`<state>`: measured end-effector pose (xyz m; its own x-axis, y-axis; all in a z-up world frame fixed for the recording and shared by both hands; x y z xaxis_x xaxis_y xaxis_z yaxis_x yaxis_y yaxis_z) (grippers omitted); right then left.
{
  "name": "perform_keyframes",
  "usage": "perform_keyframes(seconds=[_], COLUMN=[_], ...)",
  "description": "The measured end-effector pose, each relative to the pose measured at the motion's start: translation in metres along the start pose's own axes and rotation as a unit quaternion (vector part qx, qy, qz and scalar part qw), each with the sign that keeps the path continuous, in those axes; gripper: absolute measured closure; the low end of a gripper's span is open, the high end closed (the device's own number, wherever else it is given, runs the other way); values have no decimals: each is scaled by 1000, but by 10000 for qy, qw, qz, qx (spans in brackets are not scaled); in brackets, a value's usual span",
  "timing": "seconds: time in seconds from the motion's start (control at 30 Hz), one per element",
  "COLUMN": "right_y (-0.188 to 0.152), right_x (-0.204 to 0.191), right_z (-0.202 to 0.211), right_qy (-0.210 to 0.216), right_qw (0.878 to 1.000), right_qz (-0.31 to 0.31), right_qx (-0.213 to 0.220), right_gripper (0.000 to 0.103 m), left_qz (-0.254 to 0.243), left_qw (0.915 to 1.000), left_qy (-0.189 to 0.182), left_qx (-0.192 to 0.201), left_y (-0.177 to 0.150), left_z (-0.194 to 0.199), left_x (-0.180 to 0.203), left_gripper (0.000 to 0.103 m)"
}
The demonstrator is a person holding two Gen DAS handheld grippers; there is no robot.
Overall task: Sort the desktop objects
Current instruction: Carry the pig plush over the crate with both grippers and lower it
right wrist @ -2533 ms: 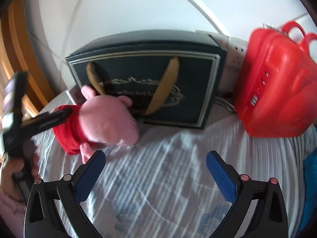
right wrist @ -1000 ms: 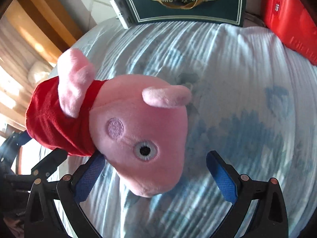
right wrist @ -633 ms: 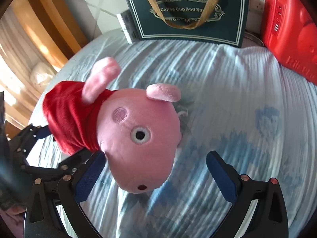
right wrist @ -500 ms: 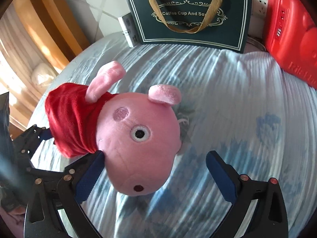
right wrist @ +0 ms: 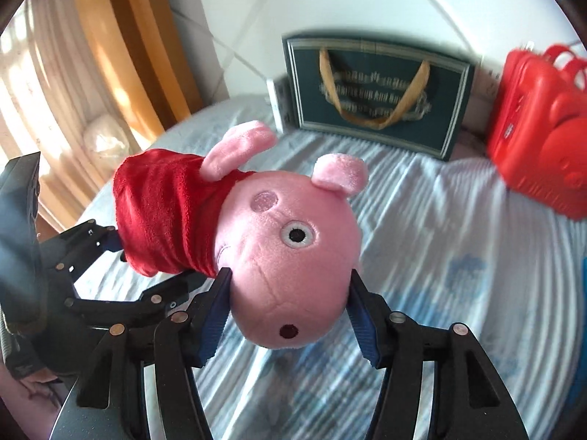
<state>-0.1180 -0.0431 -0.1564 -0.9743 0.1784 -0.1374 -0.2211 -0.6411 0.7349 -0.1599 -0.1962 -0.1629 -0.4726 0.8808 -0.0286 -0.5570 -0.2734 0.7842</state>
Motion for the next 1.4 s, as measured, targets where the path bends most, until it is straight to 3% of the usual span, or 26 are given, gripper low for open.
perform_keyframes(seconds=[0.27, 0.6, 1.07, 1.27, 1.4], right_y=[7, -17, -47, -72, -94], right_x=[-2, 30, 122, 190, 250], right_z=[99, 234, 425, 501, 537], right_qy=[-333, -999, -2146, -2556, -2703], right_qw=[9970, 9845, 9495, 9366, 9316], right_qz=[16, -269, -559, -719, -955], right_qx=[700, 1413, 2219, 2285, 2233], right_gripper=[43, 44, 44, 43, 43], left_qz=[-239, -650, -1252, -1453, -1536], left_qw=[9974, 9870, 9550, 9470, 9481], left_qy=[-109, -629, -1591, -1936, -2085], left_qx=[670, 1325, 2168, 2111, 1843], left_y=[31, 58, 119, 133, 138], left_z=[74, 148, 237, 257, 256], left_x=[41, 135, 324, 434, 501], left_gripper=[35, 35, 35, 35, 35])
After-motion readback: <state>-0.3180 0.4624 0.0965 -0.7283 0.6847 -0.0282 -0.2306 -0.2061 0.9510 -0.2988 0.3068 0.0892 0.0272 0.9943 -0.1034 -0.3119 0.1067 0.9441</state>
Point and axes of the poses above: each gripper's, at about its wrist camera, not at the fingertips, and z roughly against the way its jaws point, x to its right, y to its top, the point moved 1 cm from there along -z, roughly the way its jaws point, and after that the axes turned 9 degrees about x, right-handed, at the moved point
